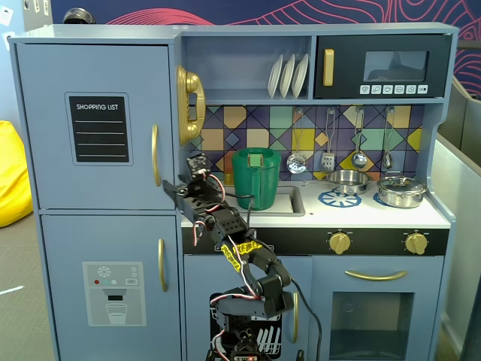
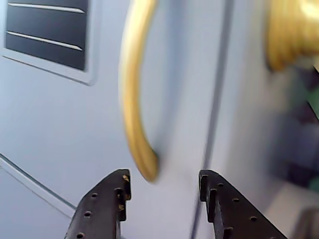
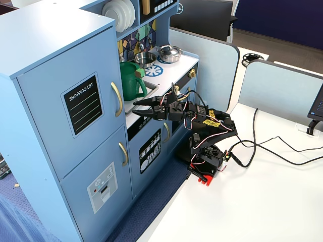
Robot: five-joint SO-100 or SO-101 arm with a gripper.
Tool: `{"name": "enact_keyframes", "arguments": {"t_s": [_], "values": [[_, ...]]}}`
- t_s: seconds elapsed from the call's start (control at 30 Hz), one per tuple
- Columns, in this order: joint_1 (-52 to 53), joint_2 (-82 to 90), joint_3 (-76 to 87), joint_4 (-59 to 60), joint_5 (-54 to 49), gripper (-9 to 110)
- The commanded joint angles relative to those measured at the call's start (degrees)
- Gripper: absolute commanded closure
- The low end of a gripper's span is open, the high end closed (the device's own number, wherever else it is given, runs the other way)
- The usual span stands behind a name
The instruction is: Open the left cabinet door
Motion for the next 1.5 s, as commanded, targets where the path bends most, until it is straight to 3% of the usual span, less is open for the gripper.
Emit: {"name": "enact_keyframes", "arguments": {"t_s": [0.0, 0.77, 1.1, 1.47], "values": [[-2.5, -4.3, -6.2, -6.2, -2.6, 89], [-4.9, -21.3, -18.1, -12.4, -2.5, 90], [-16.8, -13.8, -11.2, -13.3, -10.9, 91], [-15.3, -4.2, -3.6, -13.4, -11.9, 91]]}}
